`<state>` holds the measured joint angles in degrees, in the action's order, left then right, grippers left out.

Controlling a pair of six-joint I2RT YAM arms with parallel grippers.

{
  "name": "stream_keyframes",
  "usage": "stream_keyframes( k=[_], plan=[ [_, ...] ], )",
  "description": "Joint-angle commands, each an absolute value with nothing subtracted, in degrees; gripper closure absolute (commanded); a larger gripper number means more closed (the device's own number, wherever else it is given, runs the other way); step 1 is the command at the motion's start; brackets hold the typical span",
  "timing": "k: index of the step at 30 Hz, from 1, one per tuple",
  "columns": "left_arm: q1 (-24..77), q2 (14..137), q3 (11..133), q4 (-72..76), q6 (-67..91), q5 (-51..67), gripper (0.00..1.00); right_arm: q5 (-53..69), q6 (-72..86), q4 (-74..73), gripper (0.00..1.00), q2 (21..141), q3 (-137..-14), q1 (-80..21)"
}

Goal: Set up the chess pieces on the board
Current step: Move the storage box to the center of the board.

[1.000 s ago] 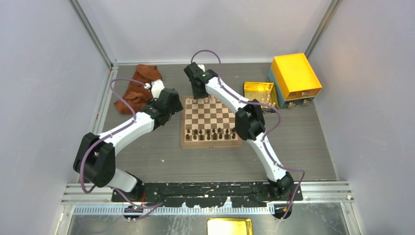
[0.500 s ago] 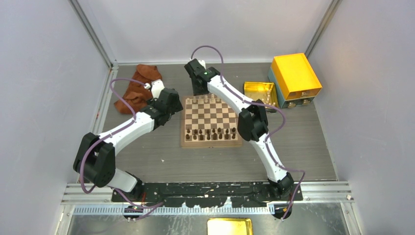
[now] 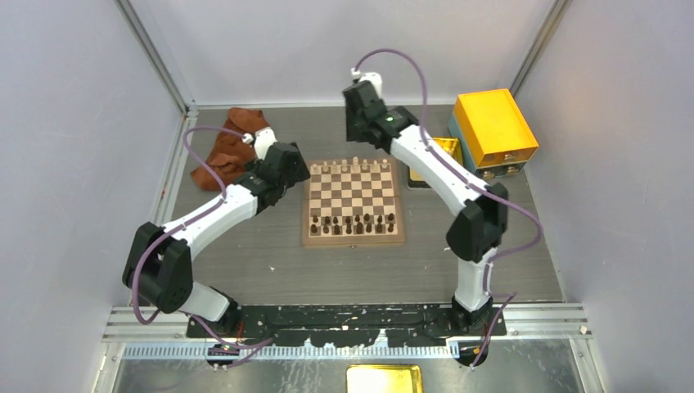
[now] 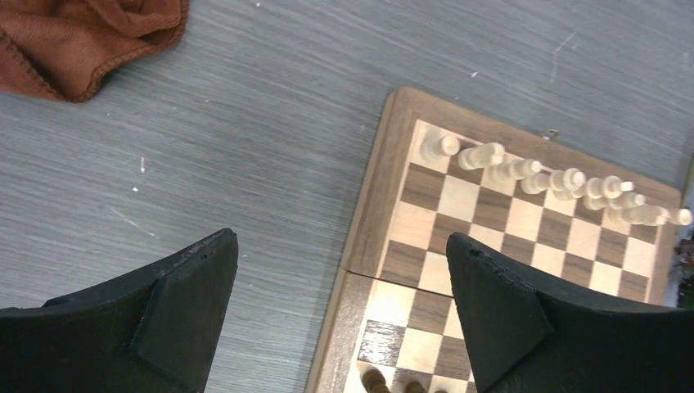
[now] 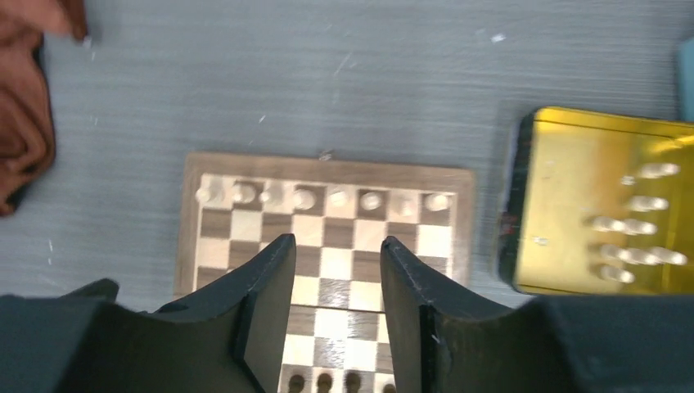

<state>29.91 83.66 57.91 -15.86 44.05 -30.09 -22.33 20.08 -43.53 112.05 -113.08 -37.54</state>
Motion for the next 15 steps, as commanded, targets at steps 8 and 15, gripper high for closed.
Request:
stream_keyframes(
  k=[8, 15],
  plan=[
    [34.36, 88.78, 70.95, -16.65, 39.70, -29.49, 0.00, -25.51, 22.99, -35.07, 0.26, 95.98, -95.10, -26.65],
    [38.87, 90.02, 75.19, -18.67, 37.37, -30.48, 0.02, -23.03, 23.95, -35.18, 0.36, 94.52, -88.27, -21.91]
  ],
)
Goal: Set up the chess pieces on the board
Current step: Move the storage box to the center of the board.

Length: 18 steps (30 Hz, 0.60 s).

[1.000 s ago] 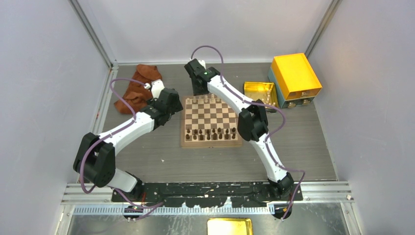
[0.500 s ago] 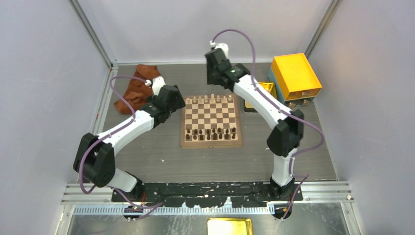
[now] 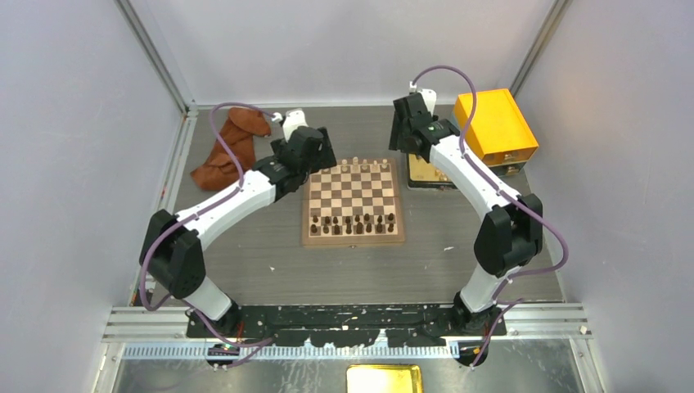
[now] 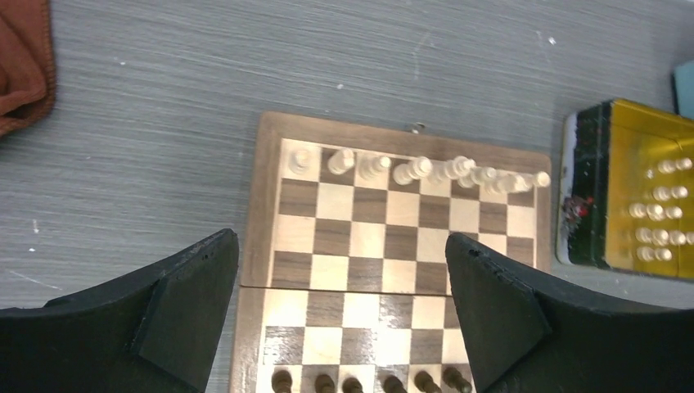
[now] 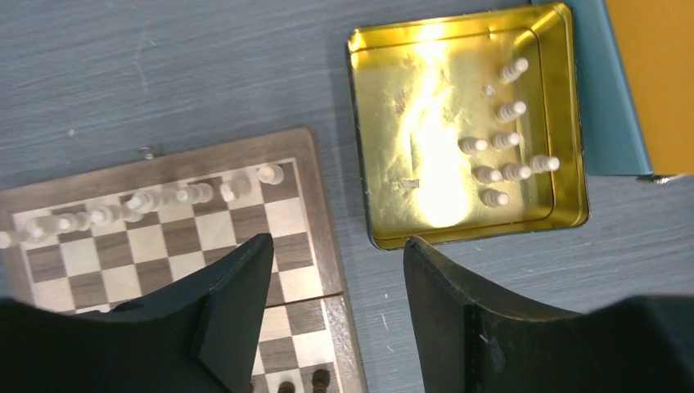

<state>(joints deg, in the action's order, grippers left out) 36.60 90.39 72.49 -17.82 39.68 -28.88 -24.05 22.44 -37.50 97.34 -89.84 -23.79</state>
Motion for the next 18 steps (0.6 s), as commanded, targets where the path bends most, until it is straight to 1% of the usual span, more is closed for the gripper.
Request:
stream_keyframes(
  k=[1, 5, 8, 12, 18],
  plan=[
    [39.19, 89.91, 75.11, -18.59, 37.36, -30.71, 0.03, -22.79, 24.04, -35.24, 0.37, 95.28, -88.03, -21.56],
    [39.66, 89.82, 74.80, -17.91, 37.53, -31.07, 0.03, -20.75, 24.08, -34.98, 0.41, 99.63, -88.05, -20.58],
    [39.64, 90.53, 75.20, -17.67, 37.30, -31.28, 0.03, -20.31, 24.20, -34.46, 0.47, 102.42, -88.74, -19.81],
    [39.64, 91.90, 75.82, -17.05, 36.77, -31.29, 0.04, -18.83, 24.64, -33.87, 0.49, 106.45, -90.51, -18.46],
    [39.57, 94.38, 77.26, -16.38, 36.17, -31.34, 0.04, -17.96, 24.48, -33.86, 0.49, 112.54, -94.59, -17.02]
  ],
)
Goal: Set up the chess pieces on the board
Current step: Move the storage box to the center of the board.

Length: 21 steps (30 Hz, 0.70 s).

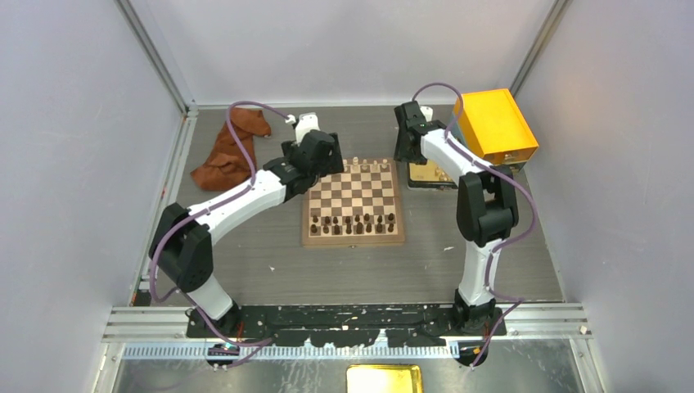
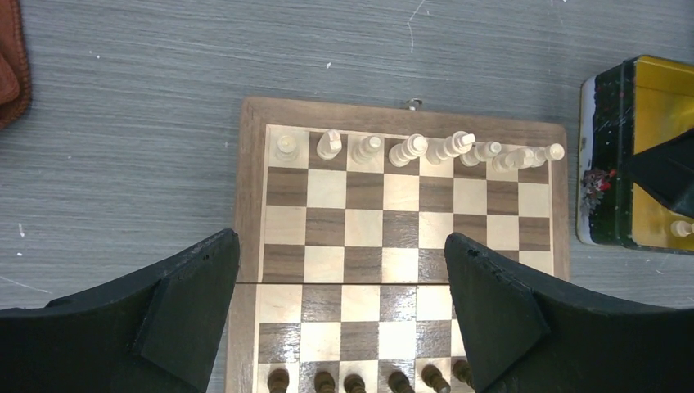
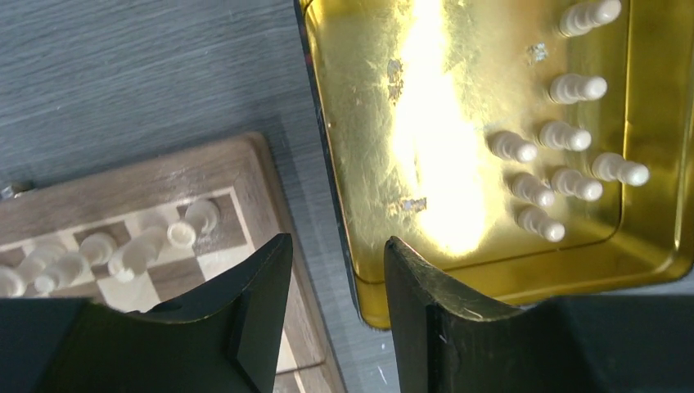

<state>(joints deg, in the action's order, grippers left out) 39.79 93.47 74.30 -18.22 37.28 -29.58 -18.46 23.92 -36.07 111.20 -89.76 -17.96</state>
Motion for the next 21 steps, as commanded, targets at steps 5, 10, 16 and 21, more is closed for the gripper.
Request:
stream_keyframes(
  k=[5, 10, 16, 21],
  plan=[
    [39.47, 95.37, 77.56, -15.10, 35.76, -31.46, 0.04, -16.97, 24.28, -33.89, 0.50, 116.12, -97.60, -15.98],
    [39.12, 96.10, 77.80, -14.28, 35.68, -31.38, 0.04, -15.85, 24.29, -34.44, 0.57, 119.29, -100.05, -15.63],
    [38.79, 97.43, 78.46, -13.84, 35.73, -31.20, 0.04, -15.43, 24.10, -34.80, 0.59, 121.99, -102.08, -15.12],
    [38.51, 98.03, 78.74, -13.44, 35.76, -31.05, 0.04, -14.84, 24.00, -34.87, 0.70, 123.32, -103.12, -14.46]
  ],
)
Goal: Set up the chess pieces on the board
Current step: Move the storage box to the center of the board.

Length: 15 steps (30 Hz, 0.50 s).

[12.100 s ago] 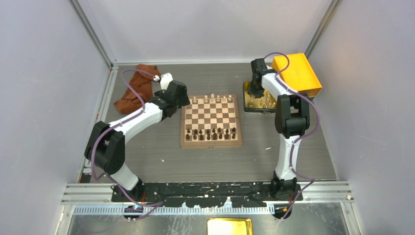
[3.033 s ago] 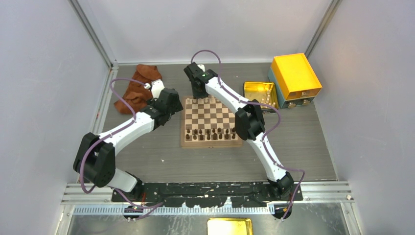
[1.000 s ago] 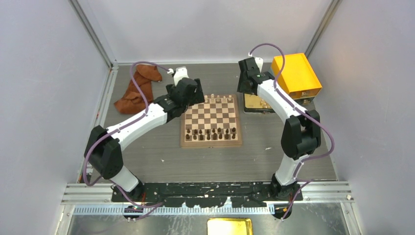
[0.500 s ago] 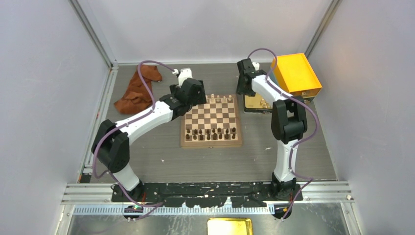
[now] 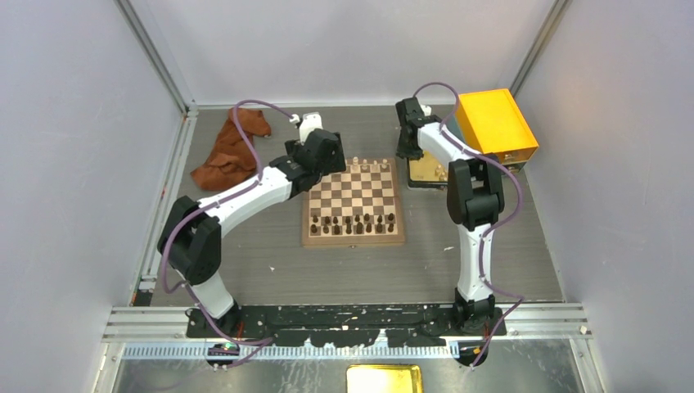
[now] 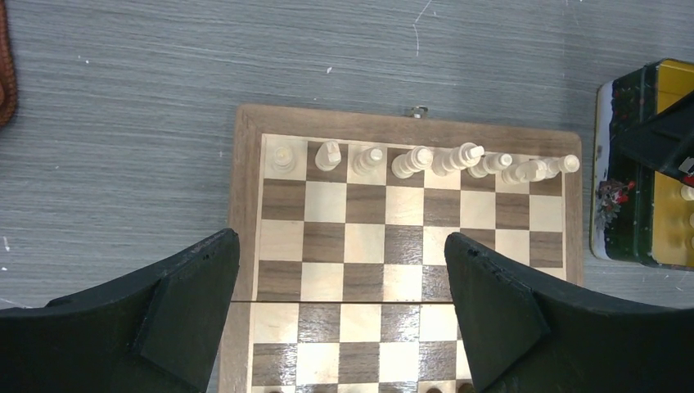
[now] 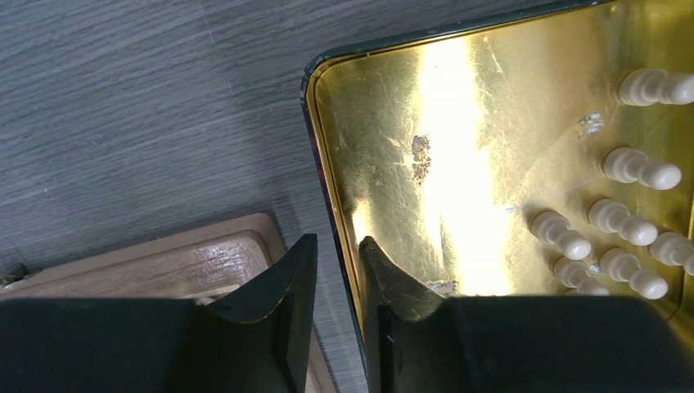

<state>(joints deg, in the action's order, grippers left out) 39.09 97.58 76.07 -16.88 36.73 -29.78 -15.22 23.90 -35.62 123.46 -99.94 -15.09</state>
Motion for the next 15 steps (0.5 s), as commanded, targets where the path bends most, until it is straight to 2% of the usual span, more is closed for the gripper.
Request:
stream_keyframes(
  k=[1, 7, 15],
  plan=[
    [38.42, 98.19, 78.83, -13.33, 35.81, -31.03, 0.04, -14.70, 23.96, -35.01, 0.72, 123.59, -103.52, -14.45],
    [38.09, 99.00, 79.15, -13.10, 35.99, -30.85, 0.04, -14.50, 23.82, -35.81, 0.84, 125.18, -105.50, -14.23],
    [37.54, 100.13, 80.43, -12.86, 35.82, -30.62, 0.04, -14.42, 23.58, -36.92, 0.88, 127.72, -109.35, -13.92]
  ],
)
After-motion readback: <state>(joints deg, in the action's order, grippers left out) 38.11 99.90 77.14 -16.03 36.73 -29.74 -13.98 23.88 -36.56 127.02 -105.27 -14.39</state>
